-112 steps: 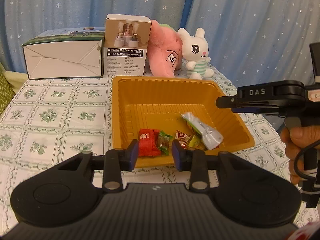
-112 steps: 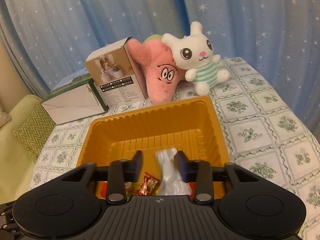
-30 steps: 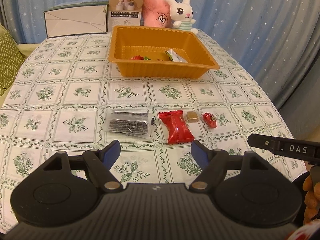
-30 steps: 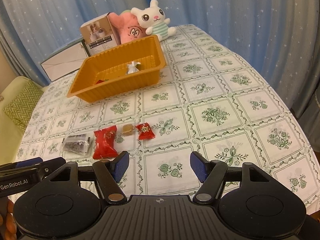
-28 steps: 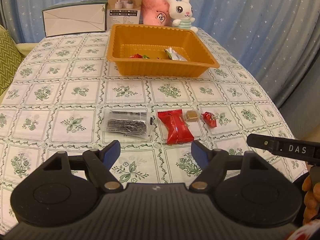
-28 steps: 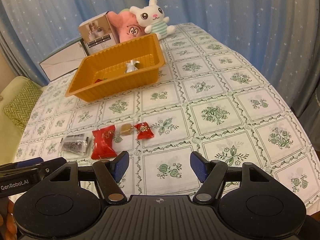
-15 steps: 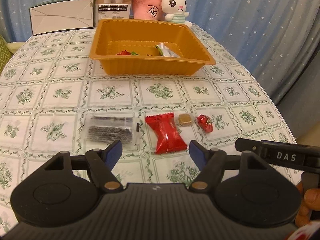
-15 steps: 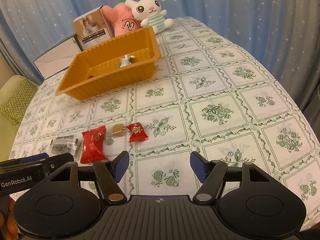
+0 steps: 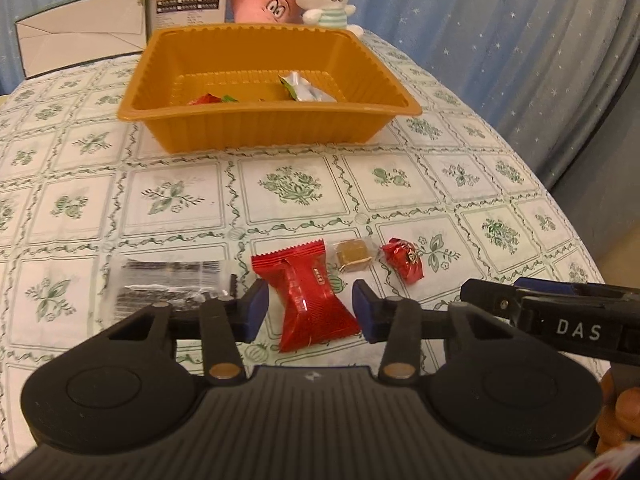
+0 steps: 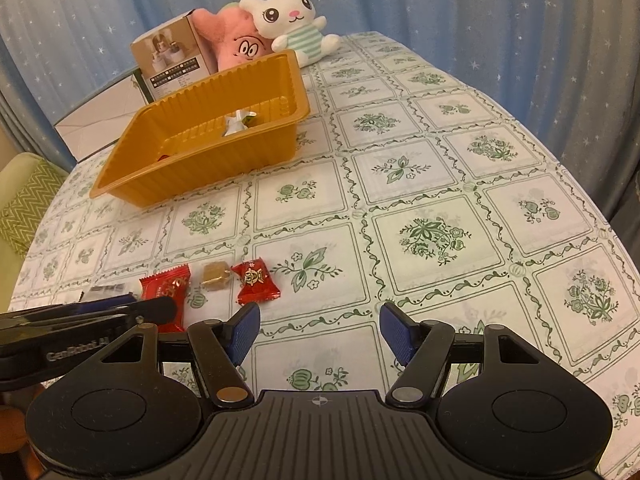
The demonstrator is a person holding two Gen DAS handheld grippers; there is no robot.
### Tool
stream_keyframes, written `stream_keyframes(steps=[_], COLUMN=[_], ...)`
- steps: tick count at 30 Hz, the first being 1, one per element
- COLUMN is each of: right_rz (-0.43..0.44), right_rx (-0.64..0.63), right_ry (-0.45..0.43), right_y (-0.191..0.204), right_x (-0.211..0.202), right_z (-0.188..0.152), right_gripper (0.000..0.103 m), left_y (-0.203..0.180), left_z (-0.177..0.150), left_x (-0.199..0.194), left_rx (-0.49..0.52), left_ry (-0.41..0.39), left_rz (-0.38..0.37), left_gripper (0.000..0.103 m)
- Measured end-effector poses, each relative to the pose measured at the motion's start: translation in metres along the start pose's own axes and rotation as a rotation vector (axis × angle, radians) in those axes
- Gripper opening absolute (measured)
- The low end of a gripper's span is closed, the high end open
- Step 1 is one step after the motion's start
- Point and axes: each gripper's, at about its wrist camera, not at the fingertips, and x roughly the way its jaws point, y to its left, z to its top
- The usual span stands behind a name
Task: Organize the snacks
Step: 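Grasp the large red packet with the left tool while the right tool grasps a small red candy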
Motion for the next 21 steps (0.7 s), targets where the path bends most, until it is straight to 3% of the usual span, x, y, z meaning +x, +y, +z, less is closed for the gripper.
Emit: stream_keyframes(steps=[4,8,14,16,21], right_rz=[0.001,0.011,0.041,0.052,0.068], right_rx=[-0.003,-0.025,-0.084,-0.115,-0.182], right_ry=[0.002,-0.004,-0.008,-0.006,0.003], right_y=[0.001,0.004,0.012,0.017,0.028], right_x=[0.004,0.007,0.018,0.023,0.037], right_z=[0.0,0.002,0.009,0.011,0.017], right_gripper=[0.067,0.067,0.066,0.055,0.042], left_y=[0.0,0.0,0.001,0.004,0.008], left_z=[0.0,-0.001,-0.009,-0.011,-0.012], left_x=[0.01,0.011,-0.003,-0.01,-0.026], left_rx=[0.003,0.016,0.018,0.006,-0.001], left_ry=[0.011,0.002,-0.01,-0.022,-0.049], left_rz=[0.0,0.011,0.016,0.017,0.021], left_gripper=[0.036,0.026,0.023,0.023,0.022])
